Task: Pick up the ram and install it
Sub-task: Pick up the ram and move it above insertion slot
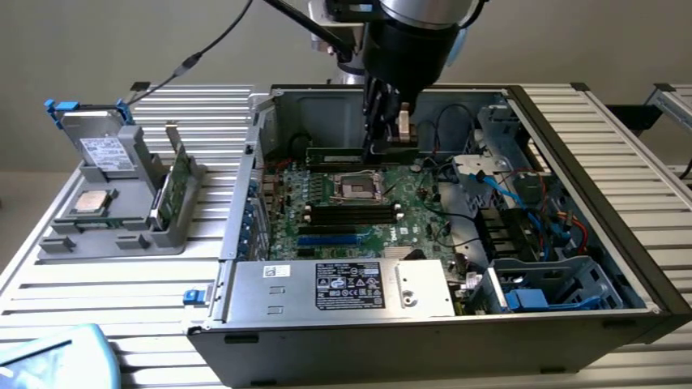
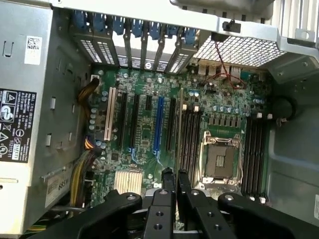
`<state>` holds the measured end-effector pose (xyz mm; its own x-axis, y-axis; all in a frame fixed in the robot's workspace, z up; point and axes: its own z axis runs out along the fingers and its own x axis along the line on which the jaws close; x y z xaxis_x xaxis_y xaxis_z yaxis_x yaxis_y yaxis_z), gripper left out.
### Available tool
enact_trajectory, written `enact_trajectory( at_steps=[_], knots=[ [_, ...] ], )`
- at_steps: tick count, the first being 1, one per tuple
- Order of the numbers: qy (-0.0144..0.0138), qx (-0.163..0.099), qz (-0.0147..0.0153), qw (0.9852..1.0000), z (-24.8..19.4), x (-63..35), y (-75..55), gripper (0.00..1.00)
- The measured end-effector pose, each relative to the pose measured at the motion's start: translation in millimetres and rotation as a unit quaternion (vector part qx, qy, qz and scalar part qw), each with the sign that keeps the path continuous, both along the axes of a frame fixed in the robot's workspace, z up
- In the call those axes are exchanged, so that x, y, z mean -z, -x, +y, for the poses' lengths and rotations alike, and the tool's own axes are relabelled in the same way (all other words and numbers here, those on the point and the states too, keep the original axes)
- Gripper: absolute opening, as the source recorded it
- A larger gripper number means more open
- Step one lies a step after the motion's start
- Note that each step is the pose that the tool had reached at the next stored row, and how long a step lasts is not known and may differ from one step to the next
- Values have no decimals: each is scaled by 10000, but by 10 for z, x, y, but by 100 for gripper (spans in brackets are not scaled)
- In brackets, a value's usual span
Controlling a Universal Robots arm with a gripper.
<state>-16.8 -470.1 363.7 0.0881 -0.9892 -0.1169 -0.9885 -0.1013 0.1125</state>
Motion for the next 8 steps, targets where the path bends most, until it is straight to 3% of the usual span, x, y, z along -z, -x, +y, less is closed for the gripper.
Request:
enact_trajectory(
  at_steps=[8],
  knots=[
    [0,85,1,10000,71,146,-8,14]
  ],
)
